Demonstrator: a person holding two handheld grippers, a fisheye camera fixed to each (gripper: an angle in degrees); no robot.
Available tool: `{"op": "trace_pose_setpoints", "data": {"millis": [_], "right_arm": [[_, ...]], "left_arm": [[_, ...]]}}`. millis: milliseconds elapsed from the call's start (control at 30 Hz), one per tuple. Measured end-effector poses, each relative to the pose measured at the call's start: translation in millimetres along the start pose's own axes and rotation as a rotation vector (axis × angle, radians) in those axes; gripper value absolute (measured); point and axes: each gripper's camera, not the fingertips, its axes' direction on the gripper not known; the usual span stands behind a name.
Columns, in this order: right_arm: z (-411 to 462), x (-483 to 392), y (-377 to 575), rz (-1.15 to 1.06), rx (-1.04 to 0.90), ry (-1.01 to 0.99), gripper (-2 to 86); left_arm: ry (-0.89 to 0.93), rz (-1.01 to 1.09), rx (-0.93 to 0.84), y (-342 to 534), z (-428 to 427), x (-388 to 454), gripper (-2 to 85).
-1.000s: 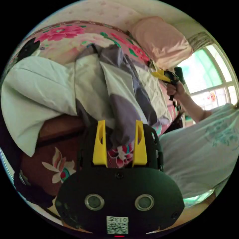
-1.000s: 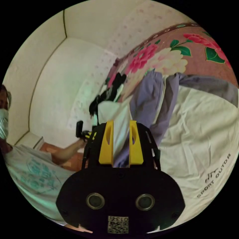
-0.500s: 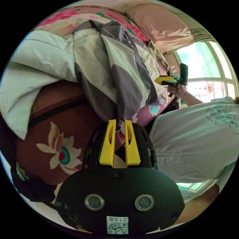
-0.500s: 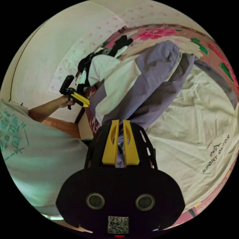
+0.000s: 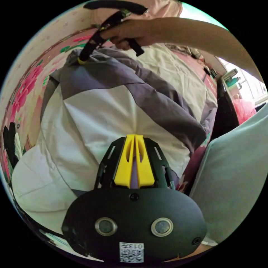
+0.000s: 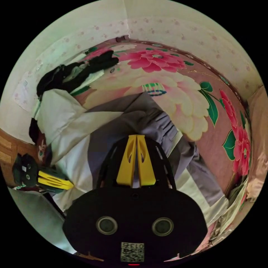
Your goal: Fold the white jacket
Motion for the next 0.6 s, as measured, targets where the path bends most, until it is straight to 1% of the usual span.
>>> {"op": "trace_pose_setpoints", "data": {"millis": [33, 67, 100, 167, 200, 233, 300, 333, 367, 433, 467, 533, 567, 600], "right_arm": [[11, 4, -6, 0.001, -0.052, 0.012, 0.1], [32, 13, -11, 0.006, -0.156, -0.008, 0.1], [27, 25, -13, 0.057, -0.083, -0.078, 0.1], [23, 44, -19, 0.166, -0.127, -0.196, 0.0], [11, 48, -20, 0.168, -0.117, -0.234, 0.0], [1, 48, -20, 0.152, -0.093, -0.232, 0.0], [-40, 44, -14, 0.101, 0.017, -0.182, -0.1], [-47, 43, -13, 0.09, 0.039, -0.171, -0.1], [-55, 42, -10, 0.072, 0.065, -0.143, -0.1], [-52, 44, -11, 0.069, 0.077, -0.084, 0.0], [-38, 47, -14, 0.07, 0.048, -0.045, 0.0], [2, 56, -21, 0.077, -0.141, -0.078, 0.2], [8, 66, -25, 0.12, -0.155, -0.132, 0.3], [-2, 78, -31, 0.192, -0.135, -0.17, 0.4]], "left_arm": [[0.018, -0.011, 0.016, 4, 0, -3, -0.2], [0.062, -0.049, 0.033, 10, 0, -9, -0.3], [0.1, -0.098, 0.043, 16, -1, -16, -0.3], [0.145, -0.161, 0.022, 24, -7, -21, -0.3], [0.128, -0.164, 0.036, 31, -18, -17, -0.3], [0.104, -0.154, 0.062, 37, -26, -13, -0.3], [0.028, -0.12, 0.172, 64, -58, 8, -0.2], [0.019, -0.118, 0.184, 71, -61, 13, -0.2], [-0.001, -0.115, 0.175, 83, -61, 22, -0.2], [-0.043, -0.115, 0.077, 95, -40, 28, -0.2], [-0.02, -0.139, 0.033, 102, -23, 27, -0.2], [0.092, -0.263, 0.079, 115, -18, 14, 0.0], [0.165, -0.362, 0.12, 126, -25, 3, 0.1], [0.19, -0.436, 0.208, 141, -42, -3, 0.4]]}}
